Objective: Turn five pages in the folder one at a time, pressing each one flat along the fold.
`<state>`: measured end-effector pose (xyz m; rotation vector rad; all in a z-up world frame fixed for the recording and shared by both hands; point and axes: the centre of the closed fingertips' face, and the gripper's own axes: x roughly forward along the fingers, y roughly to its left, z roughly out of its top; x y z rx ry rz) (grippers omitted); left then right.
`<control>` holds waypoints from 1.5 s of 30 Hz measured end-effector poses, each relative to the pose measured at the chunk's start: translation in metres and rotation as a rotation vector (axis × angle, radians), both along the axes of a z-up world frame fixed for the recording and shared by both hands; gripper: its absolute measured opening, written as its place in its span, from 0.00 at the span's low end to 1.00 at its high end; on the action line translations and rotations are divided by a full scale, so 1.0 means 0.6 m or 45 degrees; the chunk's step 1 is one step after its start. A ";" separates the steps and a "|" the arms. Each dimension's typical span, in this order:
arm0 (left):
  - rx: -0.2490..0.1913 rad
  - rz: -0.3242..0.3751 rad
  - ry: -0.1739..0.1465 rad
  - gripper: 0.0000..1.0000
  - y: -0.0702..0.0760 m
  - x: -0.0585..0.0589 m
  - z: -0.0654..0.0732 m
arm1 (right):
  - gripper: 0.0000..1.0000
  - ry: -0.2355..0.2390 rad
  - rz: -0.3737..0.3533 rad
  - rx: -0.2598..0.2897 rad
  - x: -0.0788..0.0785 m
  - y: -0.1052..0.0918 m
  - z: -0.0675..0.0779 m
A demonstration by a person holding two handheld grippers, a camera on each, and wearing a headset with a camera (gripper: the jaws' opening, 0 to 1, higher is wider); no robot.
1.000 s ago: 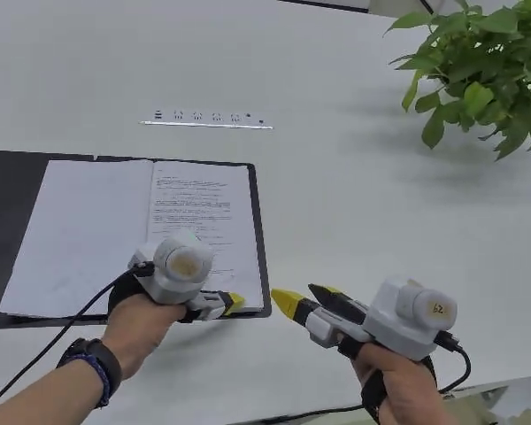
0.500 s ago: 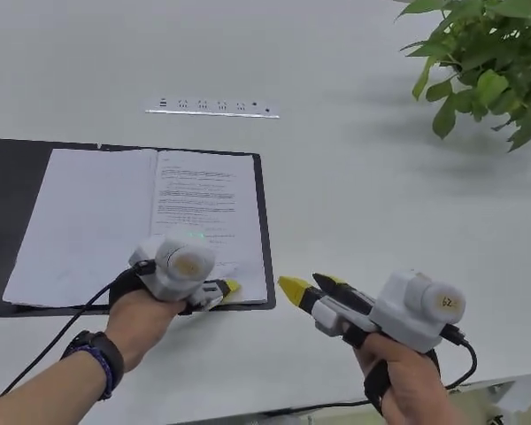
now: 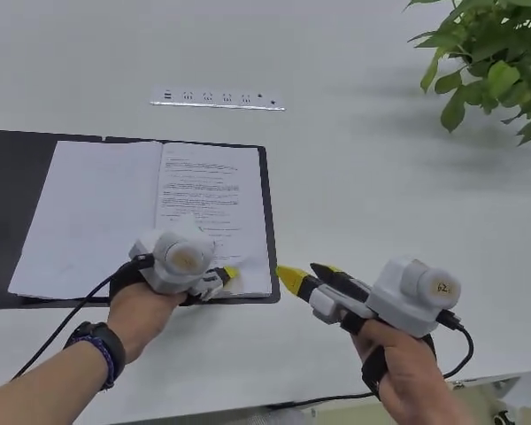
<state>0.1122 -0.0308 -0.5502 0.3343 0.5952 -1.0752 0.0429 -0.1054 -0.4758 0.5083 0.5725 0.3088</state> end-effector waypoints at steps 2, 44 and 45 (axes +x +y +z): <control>-0.002 0.000 0.002 0.33 0.000 0.001 0.000 | 0.47 0.002 -0.002 0.003 0.000 -0.001 -0.002; -0.157 0.134 0.195 0.12 0.009 0.008 0.020 | 0.42 0.047 0.092 0.164 0.115 0.063 -0.060; -0.159 0.135 0.197 0.12 0.009 0.008 0.020 | 0.42 0.050 0.091 0.166 0.116 0.064 -0.061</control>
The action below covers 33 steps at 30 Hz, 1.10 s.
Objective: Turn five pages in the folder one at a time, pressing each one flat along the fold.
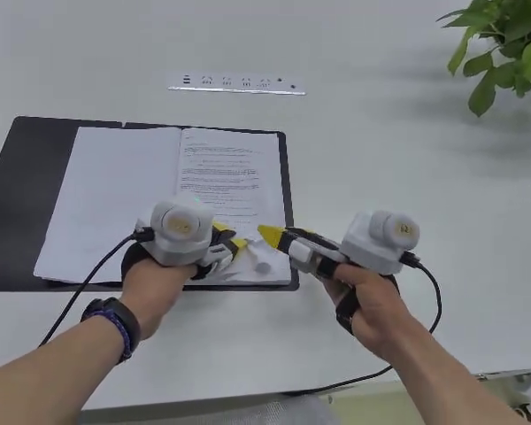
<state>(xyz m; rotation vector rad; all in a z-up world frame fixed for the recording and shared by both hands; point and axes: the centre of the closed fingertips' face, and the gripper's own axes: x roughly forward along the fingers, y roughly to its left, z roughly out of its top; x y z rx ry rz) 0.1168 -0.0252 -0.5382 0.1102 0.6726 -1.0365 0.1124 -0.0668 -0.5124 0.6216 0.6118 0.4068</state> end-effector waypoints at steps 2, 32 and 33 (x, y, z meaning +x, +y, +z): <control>0.001 -0.004 -0.003 0.12 0.000 0.000 0.000 | 0.43 0.008 -0.005 0.008 0.003 0.001 -0.003; 0.045 -0.006 0.026 0.39 0.036 -0.027 0.013 | 0.32 0.051 -0.111 0.207 -0.013 -0.002 -0.008; 0.059 0.008 0.028 0.41 0.041 -0.028 0.013 | 0.30 0.048 -0.117 0.212 -0.014 -0.001 -0.007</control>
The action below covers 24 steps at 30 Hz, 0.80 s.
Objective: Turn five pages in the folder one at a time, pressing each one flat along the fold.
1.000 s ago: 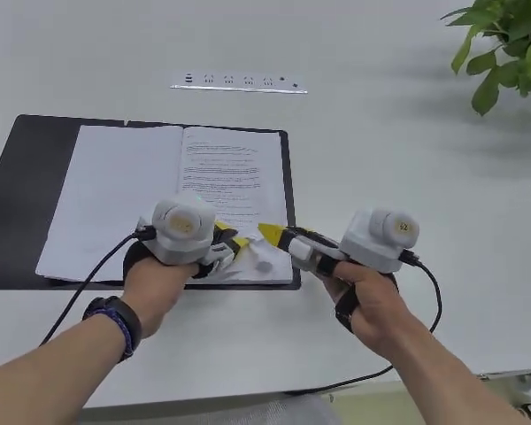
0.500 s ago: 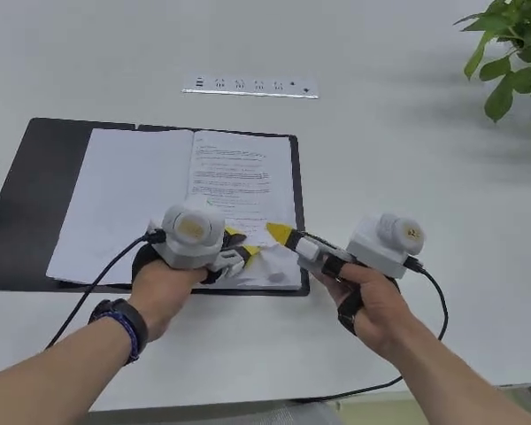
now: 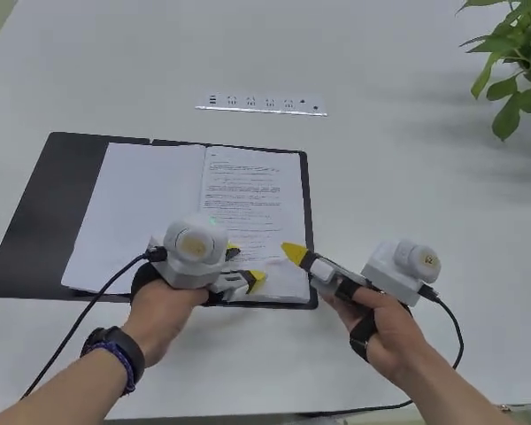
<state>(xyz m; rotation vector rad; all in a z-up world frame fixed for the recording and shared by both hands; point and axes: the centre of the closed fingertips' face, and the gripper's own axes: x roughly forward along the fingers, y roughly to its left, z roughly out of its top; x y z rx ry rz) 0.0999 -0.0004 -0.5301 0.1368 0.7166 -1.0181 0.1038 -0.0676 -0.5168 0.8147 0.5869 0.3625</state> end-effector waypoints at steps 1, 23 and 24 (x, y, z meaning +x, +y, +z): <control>0.005 0.010 0.001 0.43 0.003 -0.001 0.001 | 0.28 -0.001 -0.005 0.004 -0.001 0.000 0.000; 0.003 0.146 -0.071 0.53 0.107 -0.015 0.059 | 0.04 -0.046 0.050 0.022 -0.010 0.044 0.027; 0.009 0.151 -0.079 0.54 0.114 -0.015 0.060 | 0.03 -0.047 0.058 0.019 -0.010 0.048 0.028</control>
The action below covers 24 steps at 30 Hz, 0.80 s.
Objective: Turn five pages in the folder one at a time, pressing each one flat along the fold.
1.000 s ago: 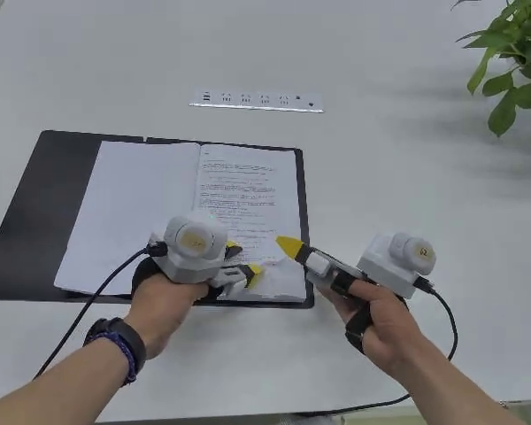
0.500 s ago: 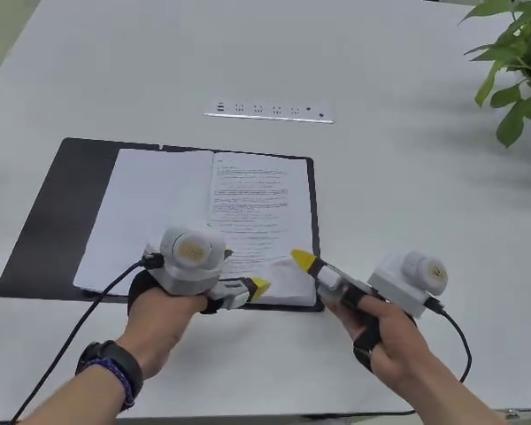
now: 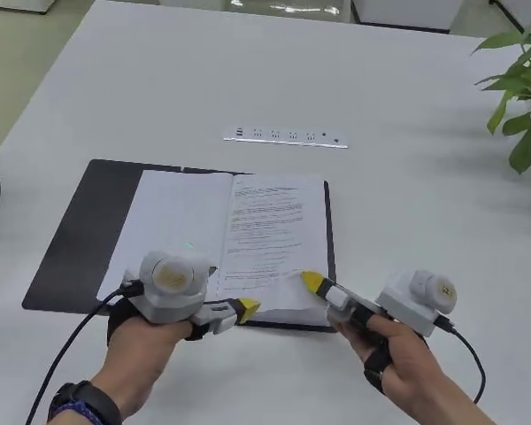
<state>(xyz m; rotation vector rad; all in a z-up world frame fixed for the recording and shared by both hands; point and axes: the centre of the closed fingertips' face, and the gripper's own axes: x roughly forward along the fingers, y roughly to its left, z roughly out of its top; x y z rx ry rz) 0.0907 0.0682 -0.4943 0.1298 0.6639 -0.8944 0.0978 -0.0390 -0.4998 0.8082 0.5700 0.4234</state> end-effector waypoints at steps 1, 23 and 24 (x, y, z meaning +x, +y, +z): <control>-0.001 0.004 0.001 0.54 0.004 0.000 0.001 | 0.02 -0.001 0.007 0.000 0.000 0.005 0.004; -0.016 0.055 -0.032 0.59 0.063 -0.012 0.042 | 0.00 -0.100 0.036 0.060 0.024 0.064 0.070; -0.017 0.057 -0.033 0.60 0.066 -0.012 0.043 | 0.00 -0.104 0.035 0.064 0.025 0.067 0.072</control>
